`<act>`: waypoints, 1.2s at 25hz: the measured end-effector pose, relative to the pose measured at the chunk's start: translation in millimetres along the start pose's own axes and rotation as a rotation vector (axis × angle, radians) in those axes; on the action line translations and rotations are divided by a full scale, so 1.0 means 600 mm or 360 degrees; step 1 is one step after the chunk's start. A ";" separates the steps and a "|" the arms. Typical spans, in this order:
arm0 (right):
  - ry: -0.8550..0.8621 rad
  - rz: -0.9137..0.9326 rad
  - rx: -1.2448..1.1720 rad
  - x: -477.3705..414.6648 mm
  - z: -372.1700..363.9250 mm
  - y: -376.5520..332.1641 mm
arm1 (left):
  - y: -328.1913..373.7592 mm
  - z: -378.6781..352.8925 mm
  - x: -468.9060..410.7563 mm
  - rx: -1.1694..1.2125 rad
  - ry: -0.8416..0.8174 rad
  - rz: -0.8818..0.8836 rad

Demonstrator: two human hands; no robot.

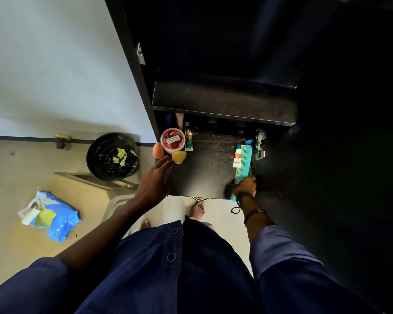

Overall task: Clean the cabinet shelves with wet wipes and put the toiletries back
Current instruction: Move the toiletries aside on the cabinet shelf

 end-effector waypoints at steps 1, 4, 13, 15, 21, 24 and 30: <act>-0.0006 0.0016 0.0040 -0.001 0.000 -0.002 | 0.005 0.002 0.002 -0.0006 -0.0004 -0.0024; -0.0022 0.0012 0.0115 -0.004 0.000 -0.003 | 0.009 0.002 0.009 -0.0010 -0.0029 -0.0041; 0.0012 -0.0085 0.0123 0.013 -0.003 -0.008 | 0.018 -0.002 0.015 -0.0040 -0.0082 -0.0045; -0.0070 -0.0086 0.0118 0.008 -0.002 -0.006 | 0.022 -0.002 0.016 -0.0054 -0.0087 -0.0071; -0.0108 -0.0057 0.0051 0.009 0.003 0.006 | 0.031 0.001 0.022 -0.0036 -0.0072 -0.0158; -0.0106 -0.0121 -0.0178 0.020 -0.004 0.018 | 0.028 -0.003 0.032 -0.0042 -0.0084 -0.0189; -0.0252 -0.0348 -0.0806 0.070 -0.034 0.030 | 0.007 -0.020 0.044 -0.0035 -0.0122 -0.0228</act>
Point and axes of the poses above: each hand's wrist, its own x-axis away from the middle knuckle, its own z-axis out of the back of the hand, y = z × x, the point moved 9 cm from there along -x, towards the middle knuckle, and after that the axes turned 6 degrees about y, right-handed, at the moved point
